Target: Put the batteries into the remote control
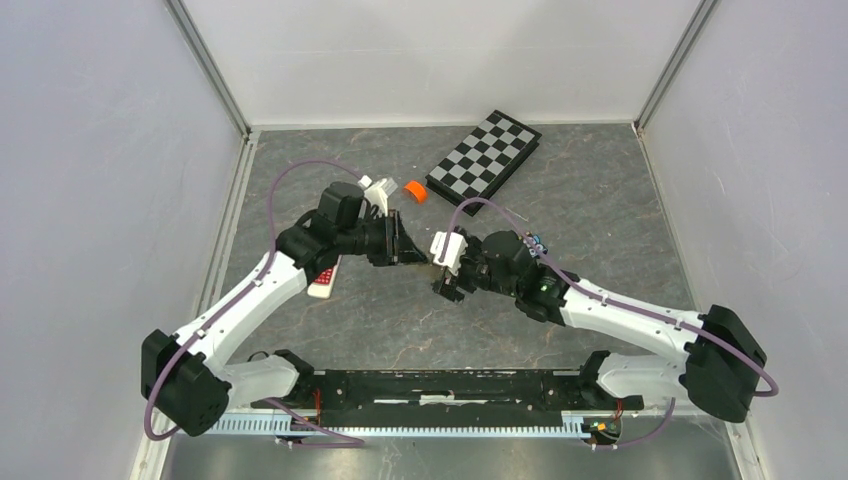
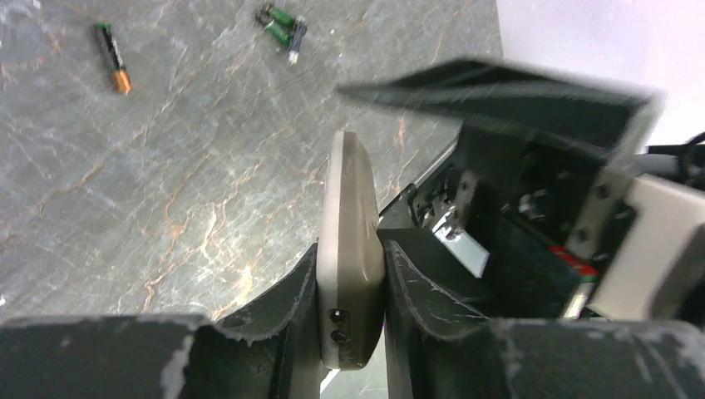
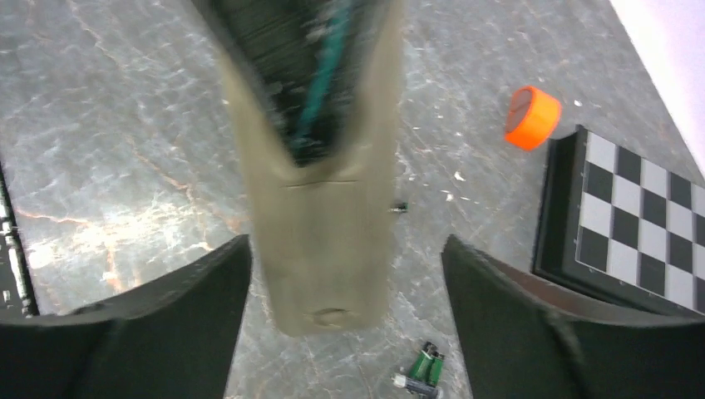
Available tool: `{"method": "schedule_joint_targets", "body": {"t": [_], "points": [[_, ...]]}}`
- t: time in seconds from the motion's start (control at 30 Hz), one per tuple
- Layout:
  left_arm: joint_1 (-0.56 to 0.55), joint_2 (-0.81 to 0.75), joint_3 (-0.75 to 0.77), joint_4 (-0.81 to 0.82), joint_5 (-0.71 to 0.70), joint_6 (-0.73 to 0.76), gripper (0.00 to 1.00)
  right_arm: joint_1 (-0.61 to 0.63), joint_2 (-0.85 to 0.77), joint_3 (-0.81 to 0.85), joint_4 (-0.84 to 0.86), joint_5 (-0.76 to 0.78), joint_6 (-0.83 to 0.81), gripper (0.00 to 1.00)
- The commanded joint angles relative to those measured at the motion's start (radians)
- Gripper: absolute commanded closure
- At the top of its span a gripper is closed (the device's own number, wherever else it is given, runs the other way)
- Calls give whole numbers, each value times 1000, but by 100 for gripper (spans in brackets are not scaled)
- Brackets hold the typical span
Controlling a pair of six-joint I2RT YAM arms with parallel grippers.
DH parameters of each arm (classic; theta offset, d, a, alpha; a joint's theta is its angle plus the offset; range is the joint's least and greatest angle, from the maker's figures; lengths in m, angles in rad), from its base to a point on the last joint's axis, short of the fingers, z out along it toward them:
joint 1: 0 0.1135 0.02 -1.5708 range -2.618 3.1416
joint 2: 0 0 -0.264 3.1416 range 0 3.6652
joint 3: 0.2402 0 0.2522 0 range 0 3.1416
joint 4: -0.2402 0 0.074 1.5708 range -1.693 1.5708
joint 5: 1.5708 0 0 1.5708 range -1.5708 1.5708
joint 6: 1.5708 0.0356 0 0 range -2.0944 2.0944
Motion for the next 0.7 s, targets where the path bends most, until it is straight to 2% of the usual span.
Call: {"method": "schedule_joint_targets", "body": {"t": [0.0,0.07,0.2,0.3,0.43,0.57,0.67], "points": [[8,-37,-92,98,-16,-54,98,-1,-63,2,51,149,184,2],[8,-42,-140,159,-18,-71,98,-5,-126,-42,60,146,292,2],[8,-30,-261,320,-21,-135,98,-23,-216,-103,60,163,613,4],[6,-15,-347,446,-40,-196,98,-33,-232,-136,49,191,844,15],[3,-3,-440,605,-59,-271,98,-40,-179,-180,58,191,1086,37],[2,1,-479,630,-86,-284,98,-41,-108,-250,174,166,1228,55],[2,5,-499,612,-108,-264,98,-41,-59,-309,306,145,1287,63]]}}
